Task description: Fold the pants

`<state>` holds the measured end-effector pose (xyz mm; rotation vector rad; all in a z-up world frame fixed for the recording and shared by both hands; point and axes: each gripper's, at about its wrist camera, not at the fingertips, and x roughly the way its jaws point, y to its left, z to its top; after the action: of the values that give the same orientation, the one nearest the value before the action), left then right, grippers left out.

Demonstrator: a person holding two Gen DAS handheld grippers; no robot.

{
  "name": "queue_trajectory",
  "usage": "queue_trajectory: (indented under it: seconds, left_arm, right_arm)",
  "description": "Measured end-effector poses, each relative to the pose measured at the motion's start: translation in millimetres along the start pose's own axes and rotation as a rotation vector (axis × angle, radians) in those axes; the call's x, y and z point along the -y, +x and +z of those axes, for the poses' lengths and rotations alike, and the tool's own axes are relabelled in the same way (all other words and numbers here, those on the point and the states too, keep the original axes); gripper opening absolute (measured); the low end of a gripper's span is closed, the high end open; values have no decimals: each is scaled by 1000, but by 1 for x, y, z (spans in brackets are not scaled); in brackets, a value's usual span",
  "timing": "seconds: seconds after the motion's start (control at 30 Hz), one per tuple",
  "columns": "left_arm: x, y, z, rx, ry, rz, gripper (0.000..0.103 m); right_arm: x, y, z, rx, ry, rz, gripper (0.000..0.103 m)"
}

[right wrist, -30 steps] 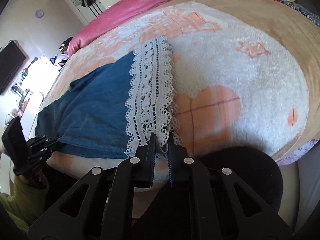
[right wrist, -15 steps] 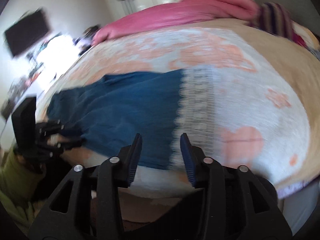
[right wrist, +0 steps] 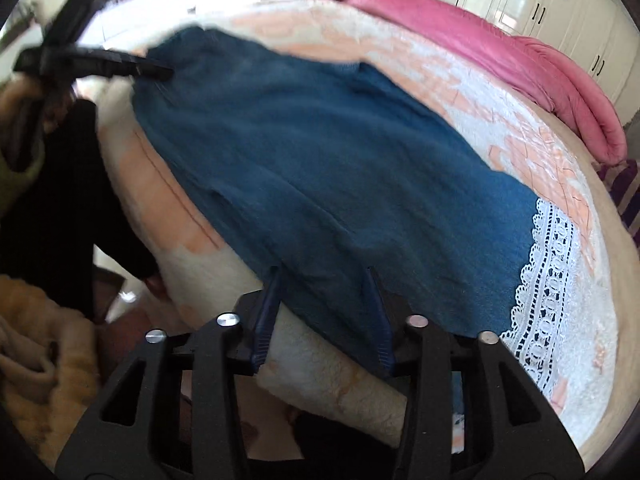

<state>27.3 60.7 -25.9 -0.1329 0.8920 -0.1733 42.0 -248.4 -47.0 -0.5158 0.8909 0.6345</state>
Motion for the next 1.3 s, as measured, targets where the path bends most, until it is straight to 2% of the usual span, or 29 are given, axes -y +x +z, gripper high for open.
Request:
queue_trajectory:
  seconds: [0.1, 0.33, 0.43, 0.47, 0.5, 0.57, 0.63, 0.77, 0.83, 0.87, 0.93, 1.07, 1.23, 1.27, 1.3]
  left_arm:
    - [-5, 0, -2, 6, -13, -19, 56]
    - [-6, -2, -5, 11, -21, -25, 57]
    - [-1, -16, -3, 50, -17, -14, 61]
    - [1, -23, -2, 75, -11, -23, 65]
    - [6, -29, 0, 98, 0, -46, 65]
    - [17, -33, 2, 120, 23, -79, 66]
    - [27, -26, 4, 103, 50, -87, 68]
    - [32, -7, -2, 60, 70, -18, 68]
    - [21, 0, -5, 63, 67, 84, 68]
    - [14, 3, -5, 59, 57, 101, 66]
    - [-1, 7, 0, 53, 5, 68, 60]
    - [-15, 11, 8, 55, -35, 30, 56]
    - [-13, 8, 5, 56, -29, 26, 57]
    - [-12, 4, 5, 61, -36, 25, 57]
    - [-9, -4, 7, 76, -44, 16, 64]
  right_arm:
    - [5, -7, -3, 1, 45, 76, 1]
    - [4, -2, -16, -27, 76, 141, 1]
    - [11, -12, -16, -9, 141, 195, 5]
    - [14, -18, -17, 11, 175, 214, 9]
    - [19, -25, -19, 37, 205, 227, 19]
    - [31, -37, -20, 84, 252, 187, 31]
    - [44, -43, -18, 119, 298, 144, 35]
    - [58, -35, -7, 128, 320, 93, 50]
    - [63, -23, -2, 96, 320, 61, 55]
    - [65, -17, -2, 71, 327, 34, 59]
    - [73, -7, -4, 24, 360, -9, 63]
    - [85, -3, -17, 19, 433, 45, 63]
    - [83, -5, -19, 24, 411, 36, 67]
    - [83, -4, -17, 29, 413, 39, 70]
    - [81, -8, -16, 43, 422, 48, 72]
